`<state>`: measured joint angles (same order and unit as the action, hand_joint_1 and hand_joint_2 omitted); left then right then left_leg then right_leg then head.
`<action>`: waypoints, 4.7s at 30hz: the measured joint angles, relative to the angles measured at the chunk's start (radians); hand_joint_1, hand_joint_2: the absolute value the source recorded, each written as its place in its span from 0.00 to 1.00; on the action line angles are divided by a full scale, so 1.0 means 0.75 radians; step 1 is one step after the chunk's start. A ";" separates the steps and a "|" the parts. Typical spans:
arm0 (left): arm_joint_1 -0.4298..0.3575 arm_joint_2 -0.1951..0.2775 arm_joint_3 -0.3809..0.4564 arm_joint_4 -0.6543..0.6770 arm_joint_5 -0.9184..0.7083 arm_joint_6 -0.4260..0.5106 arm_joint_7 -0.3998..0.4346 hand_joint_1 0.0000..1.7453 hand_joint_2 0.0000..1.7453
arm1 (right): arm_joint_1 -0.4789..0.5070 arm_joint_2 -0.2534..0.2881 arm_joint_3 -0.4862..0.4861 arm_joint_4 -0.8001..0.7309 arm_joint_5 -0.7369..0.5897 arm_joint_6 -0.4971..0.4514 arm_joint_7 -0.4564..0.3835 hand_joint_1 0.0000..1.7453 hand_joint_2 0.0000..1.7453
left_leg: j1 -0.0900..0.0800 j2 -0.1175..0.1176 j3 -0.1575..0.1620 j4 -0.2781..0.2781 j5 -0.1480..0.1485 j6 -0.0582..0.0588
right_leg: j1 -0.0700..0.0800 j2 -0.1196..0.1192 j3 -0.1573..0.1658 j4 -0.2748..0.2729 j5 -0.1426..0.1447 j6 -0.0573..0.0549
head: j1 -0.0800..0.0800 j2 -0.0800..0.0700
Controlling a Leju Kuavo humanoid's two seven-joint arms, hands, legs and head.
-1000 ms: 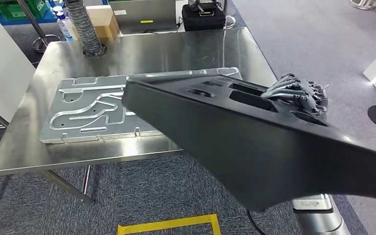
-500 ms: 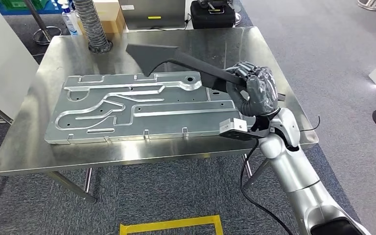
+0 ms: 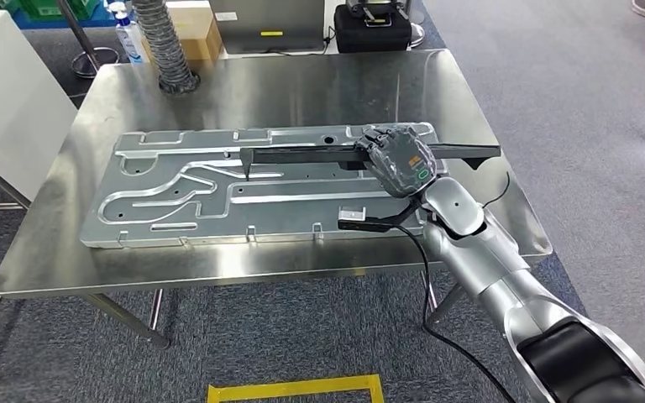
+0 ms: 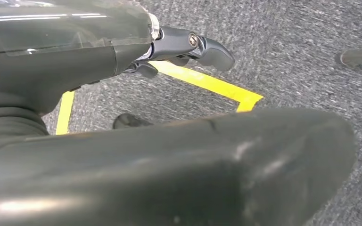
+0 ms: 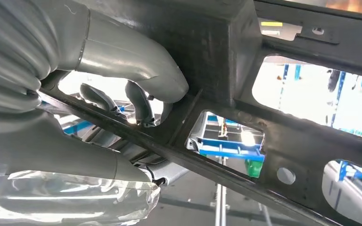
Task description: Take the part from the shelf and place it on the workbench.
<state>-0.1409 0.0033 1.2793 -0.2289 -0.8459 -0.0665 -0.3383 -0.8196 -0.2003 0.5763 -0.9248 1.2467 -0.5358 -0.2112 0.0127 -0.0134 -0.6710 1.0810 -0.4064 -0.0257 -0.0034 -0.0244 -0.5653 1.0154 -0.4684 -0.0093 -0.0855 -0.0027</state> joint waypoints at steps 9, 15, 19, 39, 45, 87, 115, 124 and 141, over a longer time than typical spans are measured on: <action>-0.032 -0.009 -0.008 0.000 -0.005 -0.002 -0.013 0.00 0.00 | -0.149 0.019 0.200 0.329 0.317 0.027 0.164 1.00 1.00 | -0.004 -0.036 0.040 -0.087 0.018 0.065 | -0.009 0.014 -0.137 0.293 -0.150 0.036 | 0.000 0.000; -0.041 -0.024 -0.025 0.000 -0.021 0.002 -0.044 0.00 0.00 | -0.152 0.027 0.281 0.461 0.348 -0.029 0.152 1.00 1.00 | -0.008 -0.072 0.053 -0.082 0.008 0.060 | -0.004 0.008 -0.085 0.112 0.017 0.013 | 0.000 0.000; -0.043 -0.031 -0.039 0.000 -0.037 0.020 -0.070 0.00 0.00 | -0.135 0.032 0.311 0.499 0.338 -0.088 0.124 1.00 1.00 | -0.011 -0.076 0.043 -0.085 0.010 0.037 | 0.007 -0.007 -0.038 0.002 0.027 0.003 | 0.000 0.000; -0.073 -0.052 -0.105 0.001 -0.075 0.053 -0.091 0.00 0.00 | -0.026 0.035 0.260 0.576 0.078 -0.124 0.009 0.00 0.00 | 0.002 -0.029 0.059 -0.084 0.003 0.059 | -0.016 0.003 -0.112 0.234 -0.121 0.045 | 0.000 0.000; -0.077 -0.061 -0.113 0.001 -0.086 0.047 -0.088 0.00 0.00 | 0.009 0.040 0.077 0.496 -0.412 -0.045 -0.349 0.00 0.00 | -0.006 -0.045 0.061 -0.079 0.001 0.060 | -0.013 0.002 -0.081 0.161 -0.015 0.028 | 0.000 0.000; 0.075 -0.022 0.006 0.001 0.068 0.003 -0.152 0.00 0.00 | 1.229 0.462 -1.461 -1.180 -1.196 -0.023 -0.587 0.00 0.00 | -0.005 0.030 0.005 0.269 -0.285 0.015 | 0.012 0.034 -0.046 -0.025 0.066 -0.020 | 0.000 0.000; 0.095 -0.078 0.007 0.002 -0.031 0.005 -0.118 0.00 0.00 | 1.131 0.520 -2.120 0.500 -0.566 0.107 -0.126 0.00 0.00 | -0.005 0.032 0.032 0.030 -0.127 0.018 | 0.022 0.030 0.097 -0.080 -0.006 -0.024 | 0.000 0.000; 0.093 -0.082 0.003 0.008 -0.070 -0.070 -0.024 0.00 0.00 | 1.093 0.503 -2.166 0.739 -0.464 0.277 0.369 0.00 0.00 | -0.009 0.024 0.315 -0.107 -0.174 0.028 | 0.027 0.034 -0.080 -0.021 0.105 -0.002 | 0.000 0.000; 0.094 -0.114 -0.039 0.020 -0.149 -0.138 0.088 0.00 0.00 | 1.057 0.506 -2.179 0.860 -0.472 0.553 0.498 0.00 0.00 | -0.015 0.049 0.077 -0.123 0.041 0.039 | 0.009 0.036 0.196 -0.098 -0.093 0.029 | 0.000 0.000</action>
<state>-0.0702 -0.0823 1.2501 -0.2136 -0.9578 -0.1699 -0.2725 -0.0271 0.1793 -1.0578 -0.2801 0.8929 -0.1212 0.1623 0.0011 0.0230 -0.6129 0.9886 -0.3756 0.0037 0.0034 0.0025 -0.4186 0.9419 -0.5380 0.0123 -0.0855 -0.0027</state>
